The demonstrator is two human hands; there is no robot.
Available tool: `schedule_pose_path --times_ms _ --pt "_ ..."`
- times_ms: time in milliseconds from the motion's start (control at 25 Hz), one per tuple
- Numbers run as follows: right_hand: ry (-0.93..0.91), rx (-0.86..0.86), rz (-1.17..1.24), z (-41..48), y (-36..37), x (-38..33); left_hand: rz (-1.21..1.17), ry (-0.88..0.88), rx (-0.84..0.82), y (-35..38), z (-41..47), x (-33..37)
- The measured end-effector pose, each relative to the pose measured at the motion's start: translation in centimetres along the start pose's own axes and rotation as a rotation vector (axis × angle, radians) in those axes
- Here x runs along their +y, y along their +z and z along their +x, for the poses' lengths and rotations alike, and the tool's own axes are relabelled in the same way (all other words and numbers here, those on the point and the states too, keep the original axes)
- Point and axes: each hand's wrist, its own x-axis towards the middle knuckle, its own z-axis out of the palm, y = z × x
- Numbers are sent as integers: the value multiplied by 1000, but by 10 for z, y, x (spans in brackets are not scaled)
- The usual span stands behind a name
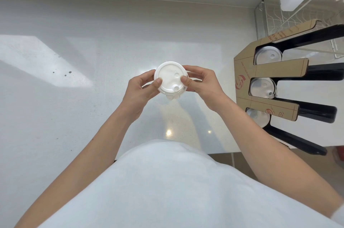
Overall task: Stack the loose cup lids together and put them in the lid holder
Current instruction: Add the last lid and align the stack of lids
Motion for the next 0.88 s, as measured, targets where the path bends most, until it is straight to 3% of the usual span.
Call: schedule_pose_path --times_ms 520,880 --pt "17 42 29 -31 16 -3 91 11 140 4 -15 -3" --pt "67 210 65 -59 8 -1 110 -27 43 18 -19 2"
